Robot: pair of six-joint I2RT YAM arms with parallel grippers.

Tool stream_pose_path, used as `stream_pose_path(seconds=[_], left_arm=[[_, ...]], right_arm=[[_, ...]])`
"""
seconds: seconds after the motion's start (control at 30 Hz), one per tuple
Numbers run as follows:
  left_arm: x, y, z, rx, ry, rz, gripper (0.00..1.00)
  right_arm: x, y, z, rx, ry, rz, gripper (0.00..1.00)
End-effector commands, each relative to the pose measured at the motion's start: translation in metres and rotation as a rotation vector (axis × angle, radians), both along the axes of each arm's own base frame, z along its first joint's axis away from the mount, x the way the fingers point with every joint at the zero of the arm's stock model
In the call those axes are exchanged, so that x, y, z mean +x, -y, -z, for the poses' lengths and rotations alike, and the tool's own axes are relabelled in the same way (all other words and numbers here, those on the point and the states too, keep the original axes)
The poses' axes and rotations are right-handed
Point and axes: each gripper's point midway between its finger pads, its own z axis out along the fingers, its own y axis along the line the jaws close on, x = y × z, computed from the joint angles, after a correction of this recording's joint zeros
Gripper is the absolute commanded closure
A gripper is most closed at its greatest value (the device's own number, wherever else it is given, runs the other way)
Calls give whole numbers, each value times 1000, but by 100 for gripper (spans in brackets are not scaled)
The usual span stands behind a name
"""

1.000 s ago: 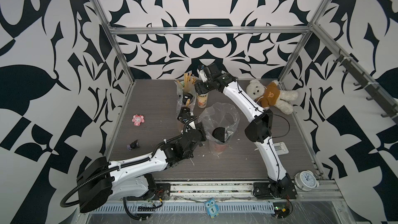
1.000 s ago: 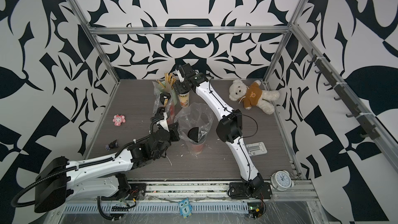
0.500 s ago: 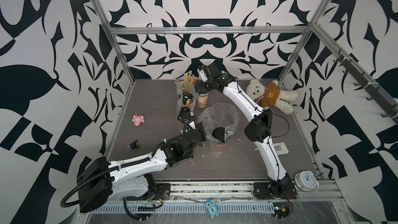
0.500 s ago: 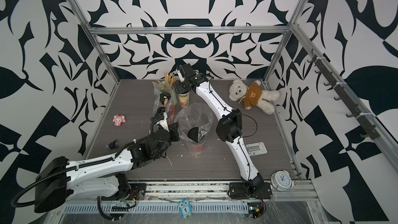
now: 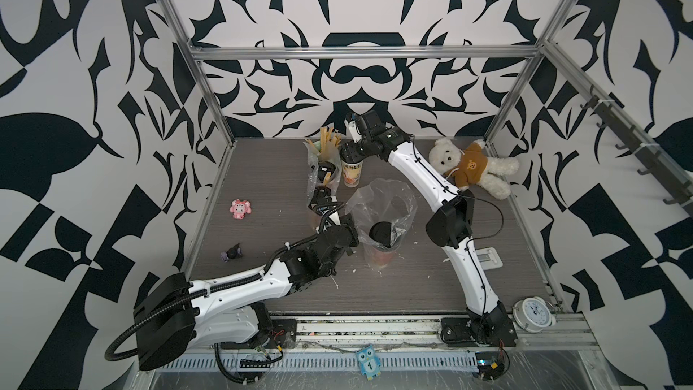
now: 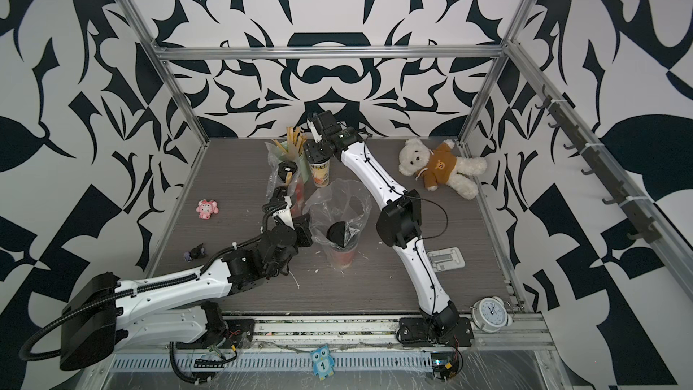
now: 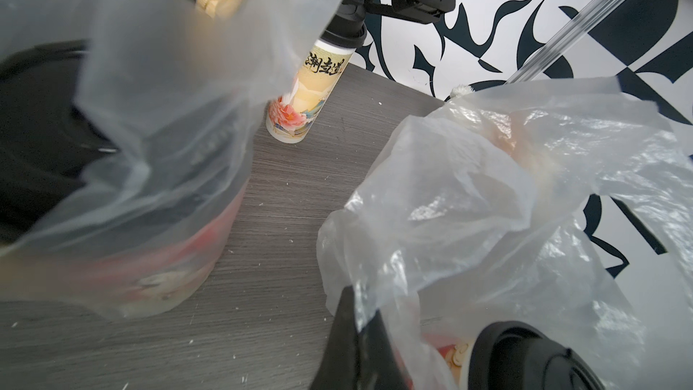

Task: Pack milk tea into plastic carrier bags
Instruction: Pick up the milk tea cup at the center of the board.

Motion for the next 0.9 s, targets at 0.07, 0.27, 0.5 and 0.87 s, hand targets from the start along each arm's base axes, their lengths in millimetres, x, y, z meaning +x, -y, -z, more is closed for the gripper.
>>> stream_pose_path(seconds=[0.07,0.27,0.5,0.87], left_arm=[[0,-3,-5,-17,4,-17,100],[1,-3,-6,-16,5,-19,100],[1,-4,-5,-14,5,-20,100],[1,-5,-6,-18,7,-23,100]], right_arm=[[5,-1,-15,19,44,13,15],[6,-1,-13,16,40,14,15],[6,-2,-9,11,38,13,17],[1,2,-44,45,89,14,29]])
